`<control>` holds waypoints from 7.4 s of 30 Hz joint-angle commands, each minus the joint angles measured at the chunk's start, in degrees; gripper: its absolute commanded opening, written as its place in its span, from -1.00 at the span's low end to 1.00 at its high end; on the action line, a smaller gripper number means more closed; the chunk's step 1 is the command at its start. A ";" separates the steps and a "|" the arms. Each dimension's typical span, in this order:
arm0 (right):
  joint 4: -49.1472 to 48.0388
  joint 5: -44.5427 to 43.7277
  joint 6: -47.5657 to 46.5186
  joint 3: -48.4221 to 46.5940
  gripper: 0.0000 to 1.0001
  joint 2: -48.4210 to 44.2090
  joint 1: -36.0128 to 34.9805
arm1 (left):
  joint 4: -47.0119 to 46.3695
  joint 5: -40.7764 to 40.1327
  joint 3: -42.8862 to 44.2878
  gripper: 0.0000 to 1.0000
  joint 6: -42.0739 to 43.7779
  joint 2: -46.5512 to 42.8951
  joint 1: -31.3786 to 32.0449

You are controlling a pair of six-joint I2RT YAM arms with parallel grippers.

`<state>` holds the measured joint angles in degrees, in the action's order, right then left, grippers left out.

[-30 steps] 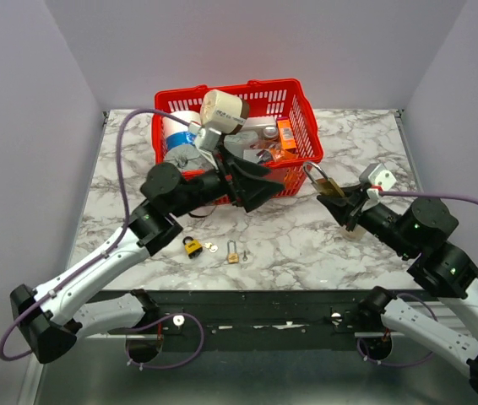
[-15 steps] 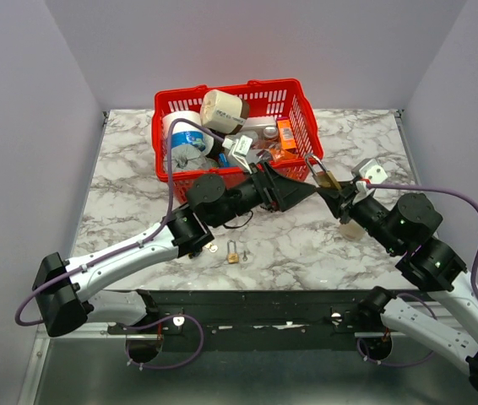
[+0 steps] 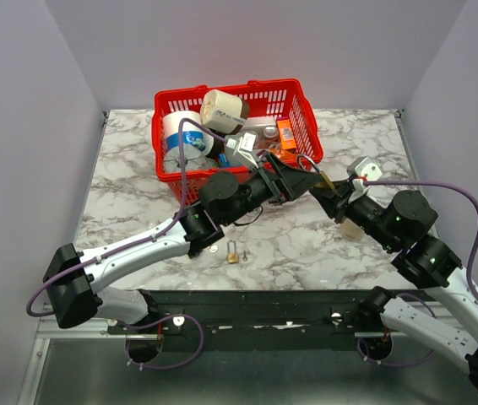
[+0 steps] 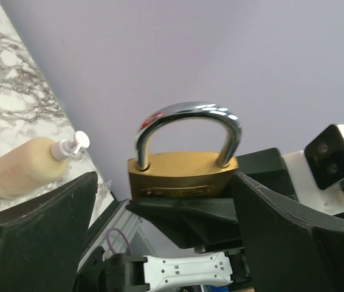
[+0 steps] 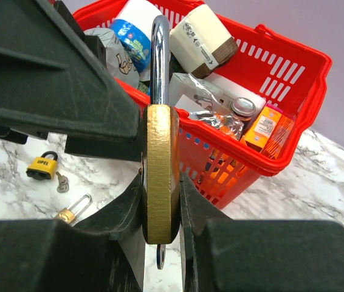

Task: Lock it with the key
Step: Lock the lock, then place the lock at the center of the board, then place the key at the center of the board.

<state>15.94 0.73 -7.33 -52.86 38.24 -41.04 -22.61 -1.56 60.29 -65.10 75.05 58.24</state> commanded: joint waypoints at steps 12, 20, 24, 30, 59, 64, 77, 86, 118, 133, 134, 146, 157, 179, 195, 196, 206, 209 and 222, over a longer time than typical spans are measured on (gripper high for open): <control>-9.44 1.64 1.18 -0.58 -0.99 1.14 -0.97 | -1.65 -2.04 3.43 0.78 -1.78 1.77 1.26; -8.91 -0.38 0.13 -0.57 -0.99 2.19 -2.03 | -0.94 -2.22 4.31 0.70 -2.05 2.56 1.26; -8.48 -2.31 -0.14 -0.75 -0.99 2.80 -2.47 | -0.59 -2.48 4.57 0.60 -1.96 2.91 1.26; -7.25 -1.79 -0.05 -1.28 -0.99 2.89 -2.56 | 0.99 -3.01 4.31 0.24 -1.35 2.74 1.26; 12.01 1.82 -0.84 -3.56 0.13 -1.50 -2.47 | -2.62 3.06 -0.61 -1.00 4.19 -3.59 -1.99; 9.98 1.82 -1.28 -3.48 0.05 -0.36 -2.47 | -1.47 2.71 -0.88 -1.00 2.61 -3.41 -1.90; 9.46 1.55 -2.77 -5.15 -0.28 4.12 -2.47 | -0.33 2.00 -0.70 -1.00 1.91 -2.89 -1.81; 10.07 1.55 -3.57 -5.06 -0.99 4.48 -2.47 | 1.78 -0.54 -0.35 -1.00 1.99 -2.89 -2.34; 14.47 -2.75 12.25 3.64 -0.99 -3.70 1.05 | 25.13 -3.18 -13.45 -1.00 17.11 -8.17 1.88; 14.90 -3.99 14.63 7.24 -0.99 -7.03 1.40 | 33.95 -3.54 -9.67 -1.00 7.89 9.59 2.32; 14.82 -3.81 14.80 7.42 -0.99 -7.30 1.48 | 33.95 -3.53 -9.58 -1.00 7.45 10.72 2.32; 14.99 -3.37 15.24 8.83 -0.99 -9.50 1.49 | 36.23 -1.60 -4.93 -1.00 4.72 18.46 2.23; 15.96 -4.25 15.51 9.27 -0.99 -10.82 1.49 | 40.81 -0.99 -2.37 -0.60 0.42 24.53 0.56; 16.40 -5.74 15.59 9.53 -0.99 -11.35 1.49 | 44.41 -3.01 -1.14 0.97 -0.82 25.68 0.47; 15.79 -6.46 19.12 12.34 -0.99 -9.59 1.48 | 35.18 -6.78 -3.42 0.97 15.59 0.38 3.81; 16.04 -4.36 17.46 11.73 -0.99 -8.80 1.49 | 33.61 -6.79 -4.04 0.97 17.10 -1.64 3.99; 17.80 2.42 23.48 11.55 -0.99 -0.37 1.40 | 37.99 -5.56 -0.36 0.97 32.57 -14.22 -5.93; 19.83 3.22 33.68 11.90 -0.99 3.94 1.40 | 38.17 -4.94 2.28 0.97 33.63 -15.01 -11.47; 2.09 2.17 49.25 23.41 -0.99 18.25 1.40 | 37.55 -5.82 3.44 0.97 31.18 -22.48 -29.06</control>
<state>26.55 2.24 36.42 -31.73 51.96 -39.70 14.22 -7.31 64.82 -32.80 54.46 30.33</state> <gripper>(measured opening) 0.013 0.987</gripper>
